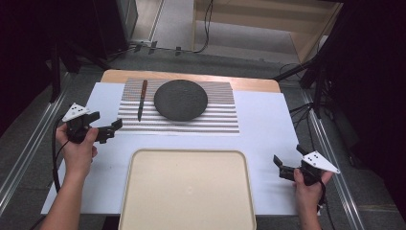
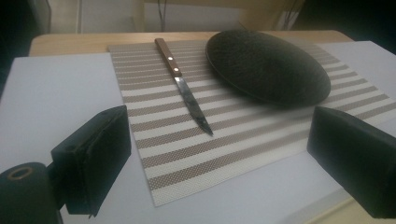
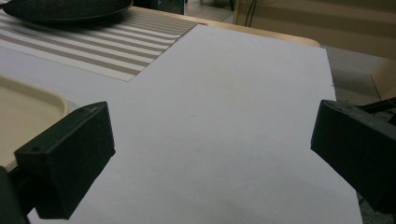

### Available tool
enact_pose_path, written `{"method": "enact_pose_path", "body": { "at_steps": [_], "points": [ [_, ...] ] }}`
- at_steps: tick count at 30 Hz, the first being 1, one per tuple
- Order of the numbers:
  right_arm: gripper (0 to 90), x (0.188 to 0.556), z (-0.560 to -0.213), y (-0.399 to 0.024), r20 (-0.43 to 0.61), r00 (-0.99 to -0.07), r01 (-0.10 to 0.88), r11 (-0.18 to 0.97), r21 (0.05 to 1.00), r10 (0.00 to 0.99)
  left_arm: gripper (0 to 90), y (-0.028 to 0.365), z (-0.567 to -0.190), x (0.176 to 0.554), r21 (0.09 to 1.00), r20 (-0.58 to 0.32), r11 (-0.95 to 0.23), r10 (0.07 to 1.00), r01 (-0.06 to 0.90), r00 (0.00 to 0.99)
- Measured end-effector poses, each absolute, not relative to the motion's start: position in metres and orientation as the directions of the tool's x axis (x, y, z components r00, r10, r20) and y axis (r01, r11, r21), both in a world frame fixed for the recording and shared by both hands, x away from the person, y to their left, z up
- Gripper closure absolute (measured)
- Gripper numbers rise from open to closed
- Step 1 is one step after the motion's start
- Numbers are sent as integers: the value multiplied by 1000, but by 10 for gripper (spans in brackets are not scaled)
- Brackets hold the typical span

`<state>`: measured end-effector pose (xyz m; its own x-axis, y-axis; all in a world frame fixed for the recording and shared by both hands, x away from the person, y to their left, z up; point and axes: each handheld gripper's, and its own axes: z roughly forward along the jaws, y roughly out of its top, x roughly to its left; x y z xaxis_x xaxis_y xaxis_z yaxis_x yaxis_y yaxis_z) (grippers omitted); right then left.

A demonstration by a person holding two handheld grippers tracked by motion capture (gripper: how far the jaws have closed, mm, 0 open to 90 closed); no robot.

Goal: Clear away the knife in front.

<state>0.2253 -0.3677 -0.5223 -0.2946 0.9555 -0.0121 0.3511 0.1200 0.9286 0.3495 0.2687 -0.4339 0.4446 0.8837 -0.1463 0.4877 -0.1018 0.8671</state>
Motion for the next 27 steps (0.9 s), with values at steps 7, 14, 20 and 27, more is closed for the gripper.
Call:
{"method": "enact_pose_path", "body": {
  "at_steps": [7,14,20,27],
  "points": [
    [0,226,-523,-367,-19,-300,355,130,926,954,127,261,-432,364,850,-138,-115,893,513,429],
    [0,227,-523,-367,-18,-300,356,130,925,954,159,258,-433,383,829,-172,-95,894,551,413],
    [0,227,-523,-368,-13,-301,359,126,925,954,216,251,-432,396,814,-207,-66,895,577,395],
    [0,227,-523,-368,-14,-303,361,128,924,953,231,239,-434,416,785,-197,-101,895,612,400]
  ]
}}
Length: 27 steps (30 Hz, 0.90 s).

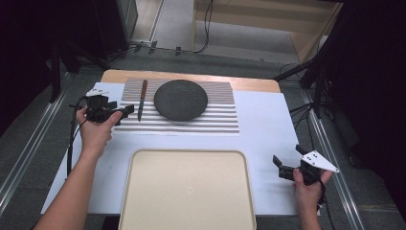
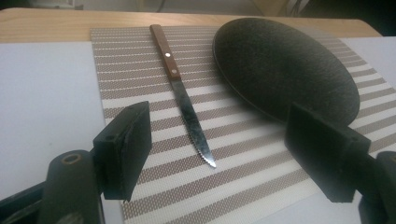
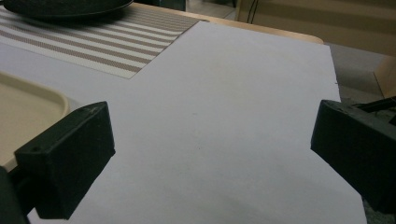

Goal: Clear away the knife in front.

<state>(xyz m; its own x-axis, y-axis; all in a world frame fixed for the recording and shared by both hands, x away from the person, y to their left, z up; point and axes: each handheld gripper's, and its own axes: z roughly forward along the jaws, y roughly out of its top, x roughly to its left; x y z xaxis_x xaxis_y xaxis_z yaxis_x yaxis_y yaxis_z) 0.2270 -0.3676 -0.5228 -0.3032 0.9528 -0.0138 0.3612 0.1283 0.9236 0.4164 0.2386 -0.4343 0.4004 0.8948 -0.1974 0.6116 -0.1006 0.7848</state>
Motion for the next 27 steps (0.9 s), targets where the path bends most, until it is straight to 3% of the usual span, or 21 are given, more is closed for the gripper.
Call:
{"method": "enact_pose_path", "body": {
  "at_steps": [22,27],
  "points": [
    [0,228,-523,-368,-12,-304,368,129,921,953,277,226,-435,474,733,-180,-105,923,672,340],
    [0,229,-523,-368,-12,-303,372,130,919,953,339,224,-439,486,718,-148,-109,941,687,304]
  ]
}}
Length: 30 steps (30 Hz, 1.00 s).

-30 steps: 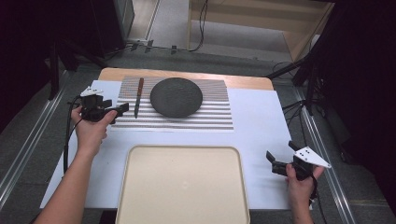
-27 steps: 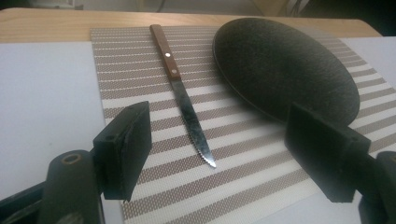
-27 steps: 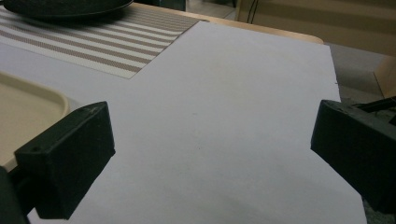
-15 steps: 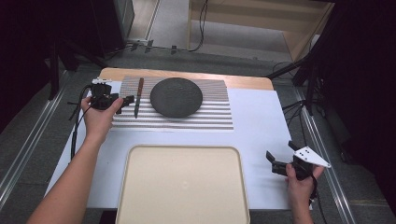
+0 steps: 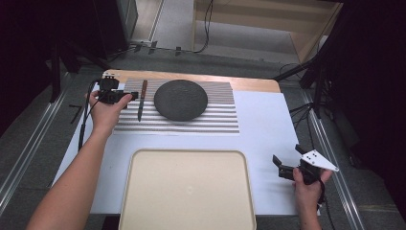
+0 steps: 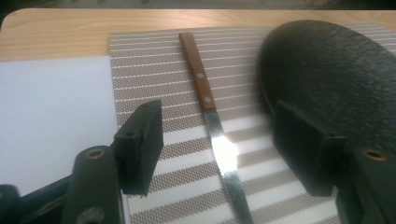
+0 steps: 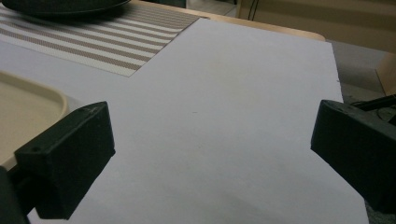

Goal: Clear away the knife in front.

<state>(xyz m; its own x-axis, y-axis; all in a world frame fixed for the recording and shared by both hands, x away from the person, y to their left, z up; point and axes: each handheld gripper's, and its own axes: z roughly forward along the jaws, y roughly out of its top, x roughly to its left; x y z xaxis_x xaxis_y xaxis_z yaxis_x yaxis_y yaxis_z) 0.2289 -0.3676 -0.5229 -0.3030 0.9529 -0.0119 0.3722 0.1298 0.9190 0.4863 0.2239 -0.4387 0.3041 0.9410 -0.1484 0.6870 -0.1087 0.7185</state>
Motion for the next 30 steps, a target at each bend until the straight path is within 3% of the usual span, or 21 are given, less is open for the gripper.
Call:
{"method": "enact_pose_path", "body": {
  "at_steps": [30],
  "points": [
    [0,231,-523,-369,-1,-310,374,123,919,951,578,190,-461,558,545,-107,-155,962,824,252]
  ]
}}
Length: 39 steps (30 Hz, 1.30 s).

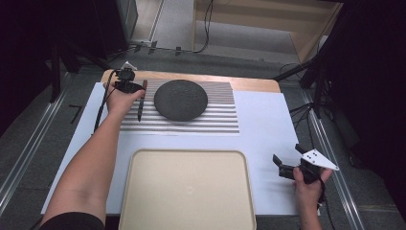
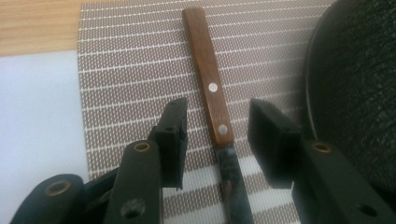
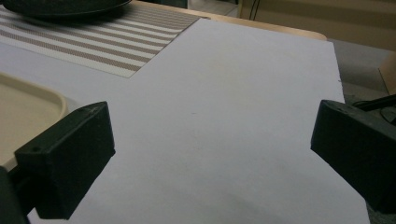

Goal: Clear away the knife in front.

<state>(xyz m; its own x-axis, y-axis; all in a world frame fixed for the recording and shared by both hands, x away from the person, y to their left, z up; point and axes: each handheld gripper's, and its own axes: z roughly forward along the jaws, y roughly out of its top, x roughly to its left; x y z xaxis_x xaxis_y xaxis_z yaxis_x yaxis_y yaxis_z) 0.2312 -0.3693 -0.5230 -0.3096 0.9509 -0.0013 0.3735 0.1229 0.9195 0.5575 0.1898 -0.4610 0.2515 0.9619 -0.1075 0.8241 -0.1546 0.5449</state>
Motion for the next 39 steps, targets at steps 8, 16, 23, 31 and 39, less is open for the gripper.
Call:
{"method": "enact_pose_path", "body": {
  "at_steps": [8,16,23,31,39],
  "points": [
    [0,232,-523,-370,-3,-311,374,125,919,950,661,184,-472,566,503,-90,-162,967,849,238],
    [0,232,-523,-369,-3,-310,380,127,916,951,713,176,-478,566,507,-38,-188,970,841,240],
    [0,233,-523,-368,-3,-300,391,126,912,954,756,181,-478,567,504,-57,-190,966,842,252],
    [0,234,-523,-368,-6,-296,395,128,910,955,756,179,-478,567,502,-37,-198,968,842,250],
    [0,234,-523,-368,-2,-300,398,127,909,954,765,178,-478,565,511,-32,-209,965,834,261]
  ]
}}
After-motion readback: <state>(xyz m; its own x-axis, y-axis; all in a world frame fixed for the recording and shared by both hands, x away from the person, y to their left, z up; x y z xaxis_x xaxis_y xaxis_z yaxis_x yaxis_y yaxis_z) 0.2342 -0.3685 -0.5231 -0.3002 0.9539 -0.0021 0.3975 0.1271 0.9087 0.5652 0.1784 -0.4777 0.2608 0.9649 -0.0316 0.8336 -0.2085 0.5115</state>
